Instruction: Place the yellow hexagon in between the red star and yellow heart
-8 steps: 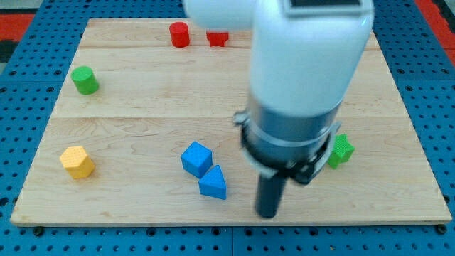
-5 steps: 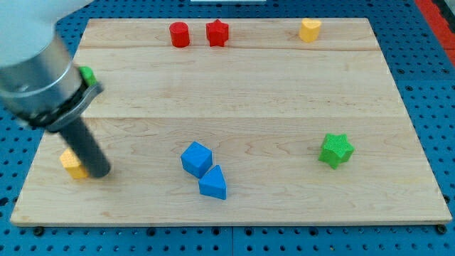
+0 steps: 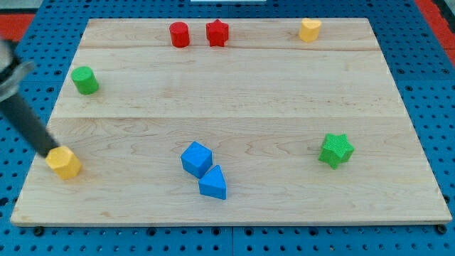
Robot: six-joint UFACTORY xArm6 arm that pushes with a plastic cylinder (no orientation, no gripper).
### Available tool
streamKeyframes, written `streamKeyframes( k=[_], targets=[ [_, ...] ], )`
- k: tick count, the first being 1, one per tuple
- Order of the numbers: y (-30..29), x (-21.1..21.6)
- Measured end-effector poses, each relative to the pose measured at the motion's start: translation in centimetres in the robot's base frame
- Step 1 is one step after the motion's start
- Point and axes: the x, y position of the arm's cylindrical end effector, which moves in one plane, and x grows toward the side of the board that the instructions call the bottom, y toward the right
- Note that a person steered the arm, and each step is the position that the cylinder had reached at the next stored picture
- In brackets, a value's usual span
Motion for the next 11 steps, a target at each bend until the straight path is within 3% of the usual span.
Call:
streamKeyframes(
  k=[1, 2, 4, 6, 8, 9, 11],
  targets=[
    [-0.1, 0.8],
    [-6.3, 0.8],
    [-2.4, 6.4],
    [6.6, 2.1],
    [12.2, 1.9],
    [18.8, -0.3],
    [24.7, -10.4]
  ],
)
